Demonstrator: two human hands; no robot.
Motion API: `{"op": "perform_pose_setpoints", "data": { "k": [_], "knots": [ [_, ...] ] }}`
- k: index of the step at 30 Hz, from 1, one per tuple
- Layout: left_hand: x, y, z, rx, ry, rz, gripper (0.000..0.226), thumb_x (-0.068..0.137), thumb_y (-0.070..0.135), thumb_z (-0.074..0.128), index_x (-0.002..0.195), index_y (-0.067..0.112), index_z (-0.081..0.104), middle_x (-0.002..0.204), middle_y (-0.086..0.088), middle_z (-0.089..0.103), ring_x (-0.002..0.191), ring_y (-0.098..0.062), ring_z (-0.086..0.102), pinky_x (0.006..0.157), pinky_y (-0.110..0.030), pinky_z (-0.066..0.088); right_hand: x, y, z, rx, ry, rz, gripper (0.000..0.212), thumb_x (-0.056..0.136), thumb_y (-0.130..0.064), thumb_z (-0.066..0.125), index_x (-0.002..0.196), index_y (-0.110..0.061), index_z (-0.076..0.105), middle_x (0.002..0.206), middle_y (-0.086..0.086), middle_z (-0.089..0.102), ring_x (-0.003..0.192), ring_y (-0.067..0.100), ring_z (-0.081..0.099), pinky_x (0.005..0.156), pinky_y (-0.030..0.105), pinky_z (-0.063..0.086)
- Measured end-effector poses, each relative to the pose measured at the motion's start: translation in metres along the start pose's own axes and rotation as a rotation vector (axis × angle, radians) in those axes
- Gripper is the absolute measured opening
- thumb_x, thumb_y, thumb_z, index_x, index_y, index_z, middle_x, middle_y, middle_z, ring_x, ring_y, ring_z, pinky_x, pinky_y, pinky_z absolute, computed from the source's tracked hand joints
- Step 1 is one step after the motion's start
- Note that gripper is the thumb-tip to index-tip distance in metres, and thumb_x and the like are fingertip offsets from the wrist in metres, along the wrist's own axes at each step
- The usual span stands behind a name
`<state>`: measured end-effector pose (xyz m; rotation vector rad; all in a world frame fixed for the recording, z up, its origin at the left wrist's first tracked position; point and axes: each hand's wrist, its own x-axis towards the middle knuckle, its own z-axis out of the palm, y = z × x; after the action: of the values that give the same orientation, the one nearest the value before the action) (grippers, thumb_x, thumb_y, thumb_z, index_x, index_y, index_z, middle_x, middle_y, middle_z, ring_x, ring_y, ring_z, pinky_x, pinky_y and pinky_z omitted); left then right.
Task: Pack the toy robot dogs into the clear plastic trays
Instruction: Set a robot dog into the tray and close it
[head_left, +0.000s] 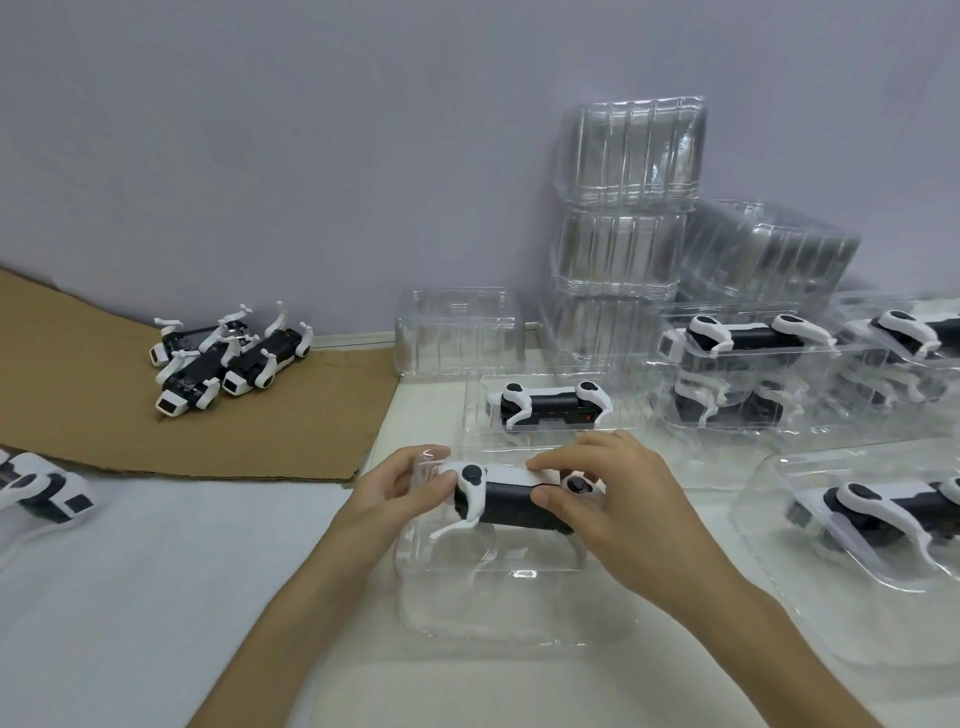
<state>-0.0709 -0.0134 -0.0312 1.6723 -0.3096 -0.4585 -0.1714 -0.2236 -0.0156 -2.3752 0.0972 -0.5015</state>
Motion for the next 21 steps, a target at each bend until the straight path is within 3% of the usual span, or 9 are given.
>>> {"op": "perform_pose_setpoints", "data": {
  "k": [3,5,9,11,13,15,18,21],
  "knots": [
    [0.001,0.0,0.001,0.049,0.04,-0.003,0.031,0.088,0.014,0.073,0.117,0.024,0.069,0.116,0.006,0.073,0.109,-0.005,0.067,0.087,-0.016,0.047,-0.001,-0.001,0.004,-0.006,0.042,-0.024,0.012,0.089,-0.023,0.075,0.093,-0.034,0.076,0.086,-0.021,0.064,0.092,0.0,0.05,0.08,0.013,0.036],
    [0.001,-0.001,0.003,0.075,0.047,-0.01,0.032,0.089,0.007,0.07,0.116,0.025,0.068,0.115,0.007,0.073,0.107,-0.004,0.067,0.086,-0.015,0.047,0.0,-0.001,0.005,-0.004,0.076,-0.038,0.015,0.089,-0.017,0.074,0.087,-0.032,0.076,0.083,-0.021,0.067,0.088,0.003,0.055,0.079,0.013,0.038],
    [-0.001,0.0,0.003,0.087,0.056,-0.024,0.025,0.093,0.022,0.067,0.116,0.033,0.067,0.11,0.017,0.071,0.096,0.012,0.064,0.08,-0.013,0.043,0.003,0.001,-0.004,0.081,0.168,-0.021,0.01,0.091,-0.025,0.069,0.088,-0.033,0.074,0.089,-0.02,0.067,0.091,0.001,0.058,0.081,0.01,0.04],
    [-0.001,0.001,0.0,0.106,0.098,-0.017,0.024,0.093,0.037,0.066,0.117,0.037,0.066,0.109,0.02,0.068,0.094,0.018,0.06,0.081,-0.012,0.04,0.006,0.005,-0.015,0.146,0.25,0.019,0.012,0.092,-0.03,0.064,0.084,-0.032,0.073,0.081,-0.019,0.067,0.081,0.0,0.059,0.074,0.008,0.041],
    [0.0,0.002,-0.006,0.171,0.143,-0.003,0.033,0.087,0.053,0.064,0.117,0.039,0.065,0.115,0.019,0.065,0.102,0.012,0.059,0.086,-0.017,0.042,0.009,0.012,-0.027,0.138,0.269,0.122,0.024,0.093,-0.039,0.057,0.076,-0.03,0.07,0.073,-0.018,0.066,0.067,0.004,0.058,0.062,0.012,0.042],
    [0.001,0.003,-0.013,0.237,0.156,-0.012,0.046,0.078,0.07,0.065,0.112,0.039,0.068,0.113,0.016,0.066,0.1,0.004,0.062,0.088,-0.025,0.044,0.011,0.022,-0.036,0.05,0.15,0.283,0.045,0.096,-0.053,0.046,0.069,-0.023,0.068,0.064,-0.012,0.066,0.056,0.007,0.056,0.057,0.019,0.041],
    [-0.001,0.006,-0.019,0.312,0.022,-0.074,0.062,0.076,0.081,0.059,0.104,0.028,0.076,0.106,0.016,0.068,0.091,0.001,0.063,0.088,-0.023,0.042,0.01,0.03,-0.036,-0.008,-0.131,0.507,0.067,0.096,-0.068,0.033,0.068,-0.018,0.068,0.058,-0.005,0.07,0.054,0.011,0.061,0.064,0.031,0.047],
    [-0.003,0.004,-0.015,0.392,-0.097,-0.038,0.067,0.082,0.081,0.054,0.105,0.021,0.072,0.095,0.005,0.064,0.088,-0.009,0.06,0.086,-0.024,0.038,0.009,0.032,-0.027,-0.061,-0.239,0.509,0.077,0.091,-0.077,0.027,0.064,-0.013,0.06,0.055,-0.005,0.068,0.058,0.014,0.065,0.069,0.033,0.051]
  ]
}}
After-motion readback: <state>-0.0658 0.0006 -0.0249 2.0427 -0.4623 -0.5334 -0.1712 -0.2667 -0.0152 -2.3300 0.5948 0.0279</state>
